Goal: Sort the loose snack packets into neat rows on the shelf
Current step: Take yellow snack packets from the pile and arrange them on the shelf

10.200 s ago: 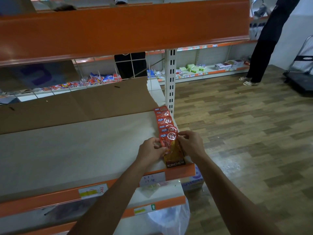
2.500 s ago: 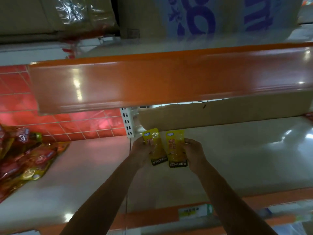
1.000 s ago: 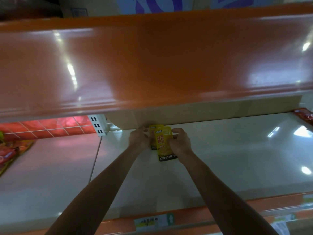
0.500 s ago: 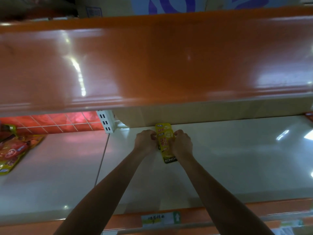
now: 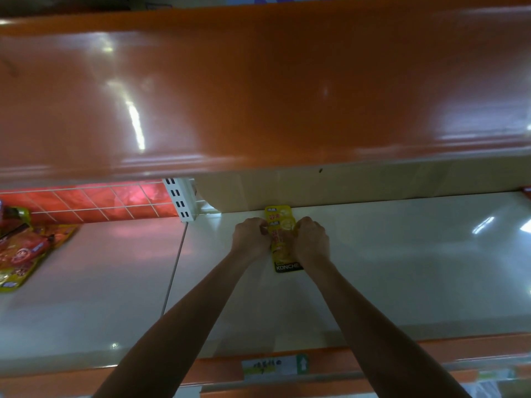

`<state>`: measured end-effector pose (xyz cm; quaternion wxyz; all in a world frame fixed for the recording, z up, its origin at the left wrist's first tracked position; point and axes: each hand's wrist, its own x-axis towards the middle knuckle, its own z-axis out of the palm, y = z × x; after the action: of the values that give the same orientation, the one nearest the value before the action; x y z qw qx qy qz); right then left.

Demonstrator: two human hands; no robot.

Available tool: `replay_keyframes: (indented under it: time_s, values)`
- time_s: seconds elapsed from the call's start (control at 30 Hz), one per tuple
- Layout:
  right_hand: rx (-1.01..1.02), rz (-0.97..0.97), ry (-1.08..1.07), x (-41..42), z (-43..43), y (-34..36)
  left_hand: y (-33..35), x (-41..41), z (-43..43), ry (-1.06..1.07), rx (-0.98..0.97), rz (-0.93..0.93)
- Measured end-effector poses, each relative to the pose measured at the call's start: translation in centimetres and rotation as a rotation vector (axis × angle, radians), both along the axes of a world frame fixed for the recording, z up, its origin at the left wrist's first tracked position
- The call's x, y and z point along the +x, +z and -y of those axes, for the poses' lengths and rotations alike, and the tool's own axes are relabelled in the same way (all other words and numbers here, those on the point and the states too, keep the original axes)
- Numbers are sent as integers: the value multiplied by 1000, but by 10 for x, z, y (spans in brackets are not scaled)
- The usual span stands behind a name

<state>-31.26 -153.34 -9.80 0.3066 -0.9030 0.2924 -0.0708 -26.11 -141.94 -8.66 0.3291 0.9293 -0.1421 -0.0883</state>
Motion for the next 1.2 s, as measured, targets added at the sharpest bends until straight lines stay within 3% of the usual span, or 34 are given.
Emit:
replay_keyframes:
  time_s: [0.8, 1.2]
  values:
    - [-44, 8, 56, -18, 0, 6, -4, -11, -4, 43, -25, -43]
    - [-155, 158, 189, -23, -29, 15, -4, -26, -20, 112, 36, 40]
